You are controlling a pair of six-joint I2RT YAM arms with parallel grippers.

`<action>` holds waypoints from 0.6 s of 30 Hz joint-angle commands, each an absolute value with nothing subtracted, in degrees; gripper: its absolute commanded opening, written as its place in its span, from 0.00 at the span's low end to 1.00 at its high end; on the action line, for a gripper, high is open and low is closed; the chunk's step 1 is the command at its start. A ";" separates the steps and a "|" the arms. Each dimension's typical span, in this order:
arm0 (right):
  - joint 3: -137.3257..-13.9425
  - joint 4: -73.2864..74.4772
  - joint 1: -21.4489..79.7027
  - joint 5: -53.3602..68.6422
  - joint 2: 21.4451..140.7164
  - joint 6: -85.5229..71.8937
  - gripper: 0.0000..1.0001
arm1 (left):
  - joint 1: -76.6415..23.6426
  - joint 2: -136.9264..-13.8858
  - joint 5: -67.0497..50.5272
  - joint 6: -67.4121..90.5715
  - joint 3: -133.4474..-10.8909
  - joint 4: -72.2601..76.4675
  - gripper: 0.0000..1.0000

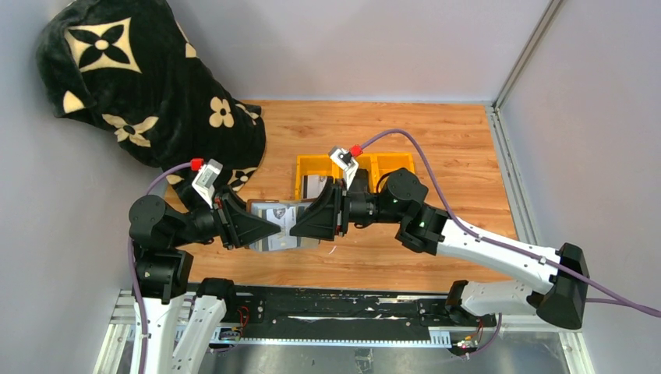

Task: Take the credit cards out of the card holder
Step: Remove the credit card from the card holder.

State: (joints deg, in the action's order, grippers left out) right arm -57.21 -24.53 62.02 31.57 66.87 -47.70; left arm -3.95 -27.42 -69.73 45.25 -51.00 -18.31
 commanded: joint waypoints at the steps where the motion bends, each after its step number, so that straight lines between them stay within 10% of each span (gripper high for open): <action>1: -55.93 -32.44 61.76 32.59 69.40 -51.76 0.47 | -4.57 -26.38 -71.26 46.93 -53.00 -15.51 0.00; 12: -56.29 -30.60 61.85 32.61 69.17 -50.31 0.00 | -4.57 -26.69 -70.77 46.90 -53.91 -15.17 0.00; 18: -51.63 -27.19 58.57 30.83 62.54 -49.05 0.00 | -4.57 -26.81 -70.60 46.32 -54.14 -15.35 0.00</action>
